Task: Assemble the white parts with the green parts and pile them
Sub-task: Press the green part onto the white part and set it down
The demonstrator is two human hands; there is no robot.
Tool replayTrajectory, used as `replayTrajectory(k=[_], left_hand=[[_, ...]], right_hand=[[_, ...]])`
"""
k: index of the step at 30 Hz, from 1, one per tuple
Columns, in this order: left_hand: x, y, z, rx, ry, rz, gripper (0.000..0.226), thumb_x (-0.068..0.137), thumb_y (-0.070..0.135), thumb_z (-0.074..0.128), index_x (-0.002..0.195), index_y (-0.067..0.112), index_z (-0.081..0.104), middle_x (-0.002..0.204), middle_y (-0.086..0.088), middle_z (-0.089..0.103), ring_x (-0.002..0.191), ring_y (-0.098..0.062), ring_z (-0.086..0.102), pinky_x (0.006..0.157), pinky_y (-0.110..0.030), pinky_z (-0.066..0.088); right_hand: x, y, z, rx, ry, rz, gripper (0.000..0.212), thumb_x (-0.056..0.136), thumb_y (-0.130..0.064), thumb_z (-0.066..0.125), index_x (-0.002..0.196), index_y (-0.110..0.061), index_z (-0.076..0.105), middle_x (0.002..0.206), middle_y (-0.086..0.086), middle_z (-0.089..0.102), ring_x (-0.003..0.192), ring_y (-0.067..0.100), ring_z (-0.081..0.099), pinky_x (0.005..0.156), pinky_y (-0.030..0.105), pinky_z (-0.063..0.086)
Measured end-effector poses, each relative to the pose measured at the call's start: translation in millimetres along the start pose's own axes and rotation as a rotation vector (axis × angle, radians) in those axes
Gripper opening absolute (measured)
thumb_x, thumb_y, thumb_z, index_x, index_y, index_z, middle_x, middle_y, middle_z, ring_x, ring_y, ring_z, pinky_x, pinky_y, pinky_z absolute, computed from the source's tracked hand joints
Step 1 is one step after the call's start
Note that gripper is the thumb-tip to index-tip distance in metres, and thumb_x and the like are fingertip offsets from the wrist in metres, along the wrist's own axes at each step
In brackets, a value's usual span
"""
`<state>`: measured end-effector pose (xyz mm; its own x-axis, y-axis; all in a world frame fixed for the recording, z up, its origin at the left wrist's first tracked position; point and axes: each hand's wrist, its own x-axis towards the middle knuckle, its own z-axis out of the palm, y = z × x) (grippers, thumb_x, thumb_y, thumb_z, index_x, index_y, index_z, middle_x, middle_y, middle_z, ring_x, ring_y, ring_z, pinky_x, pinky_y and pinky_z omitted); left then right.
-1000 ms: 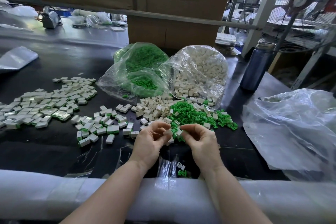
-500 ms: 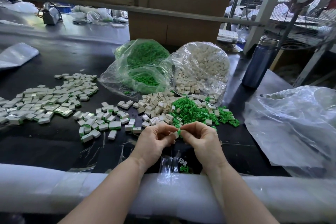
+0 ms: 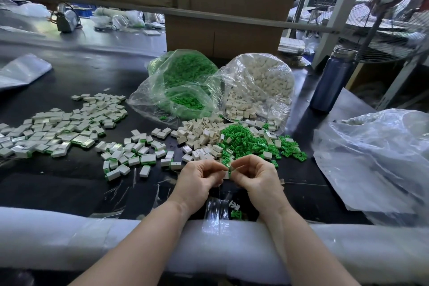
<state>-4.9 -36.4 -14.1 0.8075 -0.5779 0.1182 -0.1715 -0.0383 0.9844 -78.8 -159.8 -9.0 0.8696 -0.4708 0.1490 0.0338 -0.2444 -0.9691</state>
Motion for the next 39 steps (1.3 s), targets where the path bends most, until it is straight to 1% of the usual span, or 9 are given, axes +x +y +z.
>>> replayTrajectory(k=[5, 17, 21, 23, 25, 28, 30, 34, 39], left_hand=[[-1.7, 1.0, -2.0, 0.042, -0.042, 0.022, 0.026, 0.081, -0.005, 0.064, 0.073, 0.019, 0.07, 0.071, 0.004, 0.065, 0.059, 0.004, 0.058, 0.062, -0.009, 0.047], [-1.3, -0.1, -3.6, 0.123, -0.093, 0.037, 0.029, 0.081, -0.003, 0.065, 0.072, 0.025, 0.07, 0.075, 0.0, 0.066, 0.069, -0.006, 0.059, 0.071, -0.015, 0.05], [-3.1, 2.9, -4.1, 0.143, -0.105, 0.03, 0.026, 0.081, -0.003, 0.065, 0.073, 0.021, 0.069, 0.076, 0.002, 0.065, 0.071, -0.006, 0.059, 0.073, -0.015, 0.05], [-3.9, 5.3, -4.3, 0.166, -0.122, 0.038, 0.023, 0.08, -0.003, 0.066, 0.073, 0.019, 0.069, 0.074, 0.004, 0.064, 0.068, -0.002, 0.058, 0.072, -0.012, 0.049], [-4.3, 6.9, -4.3, 0.187, -0.129, 0.05, 0.018, 0.08, -0.002, 0.066, 0.076, 0.014, 0.07, 0.072, 0.006, 0.063, 0.065, 0.003, 0.057, 0.069, -0.009, 0.046], [-3.9, 7.4, -4.4, 0.201, -0.125, 0.064, 0.01, 0.08, -0.003, 0.066, 0.081, 0.006, 0.071, 0.072, 0.006, 0.062, 0.065, 0.001, 0.056, 0.069, -0.008, 0.045], [-3.6, 7.1, -4.2, 0.216, -0.13, 0.074, 0.01, 0.08, -0.002, 0.066, 0.082, 0.006, 0.071, 0.072, 0.006, 0.062, 0.065, 0.001, 0.056, 0.068, -0.008, 0.045], [-3.9, 5.3, -3.8, 0.26, -0.159, 0.079, 0.012, 0.08, -0.002, 0.066, 0.081, 0.009, 0.071, 0.071, 0.01, 0.06, 0.064, 0.009, 0.055, 0.068, -0.007, 0.043], [-2.9, 2.8, -2.7, 0.126, -0.063, 0.057, 0.018, 0.082, 0.0, 0.065, 0.081, 0.017, 0.07, 0.08, -0.002, 0.067, 0.071, -0.006, 0.061, 0.072, -0.014, 0.049]], right_hand=[[-1.1, 0.0, -1.6, -0.001, -0.027, 0.012, 0.016, 0.074, 0.009, 0.07, 0.08, -0.005, 0.064, 0.072, 0.011, 0.064, 0.065, 0.014, 0.058, 0.062, 0.02, 0.05], [-1.0, 2.6, -4.5, 0.007, -0.065, 0.035, 0.021, 0.071, 0.012, 0.069, 0.073, -0.007, 0.063, 0.067, 0.002, 0.063, 0.063, 0.01, 0.059, 0.061, 0.02, 0.051], [-0.6, 3.3, -5.1, 0.009, -0.082, 0.036, 0.024, 0.07, 0.013, 0.069, 0.071, -0.01, 0.063, 0.064, -0.001, 0.063, 0.059, 0.006, 0.059, 0.059, 0.018, 0.05], [-0.1, 4.5, -5.4, 0.011, -0.086, 0.036, 0.027, 0.069, 0.014, 0.07, 0.068, -0.012, 0.063, 0.061, -0.004, 0.063, 0.058, 0.006, 0.058, 0.058, 0.019, 0.05], [0.2, 5.8, -5.4, 0.022, -0.088, 0.04, 0.029, 0.069, 0.014, 0.07, 0.066, -0.015, 0.063, 0.059, -0.004, 0.063, 0.057, 0.008, 0.058, 0.057, 0.021, 0.05], [0.4, 7.1, -5.6, 0.034, -0.093, 0.045, 0.031, 0.068, 0.014, 0.07, 0.065, -0.016, 0.063, 0.059, -0.003, 0.063, 0.058, 0.009, 0.058, 0.057, 0.021, 0.05], [0.5, 7.4, -5.9, 0.034, -0.097, 0.043, 0.032, 0.068, 0.014, 0.07, 0.064, -0.017, 0.064, 0.059, -0.003, 0.063, 0.059, 0.01, 0.058, 0.057, 0.022, 0.05], [0.6, 7.0, -5.4, 0.017, -0.116, 0.033, 0.031, 0.068, 0.014, 0.07, 0.065, -0.016, 0.064, 0.06, -0.003, 0.063, 0.059, 0.009, 0.059, 0.057, 0.02, 0.05], [2.6, 7.8, -4.6, 0.08, -0.026, 0.05, 0.018, 0.073, 0.005, 0.072, 0.074, -0.012, 0.065, 0.063, 0.0, 0.066, 0.059, 0.009, 0.061, 0.056, 0.018, 0.049]])
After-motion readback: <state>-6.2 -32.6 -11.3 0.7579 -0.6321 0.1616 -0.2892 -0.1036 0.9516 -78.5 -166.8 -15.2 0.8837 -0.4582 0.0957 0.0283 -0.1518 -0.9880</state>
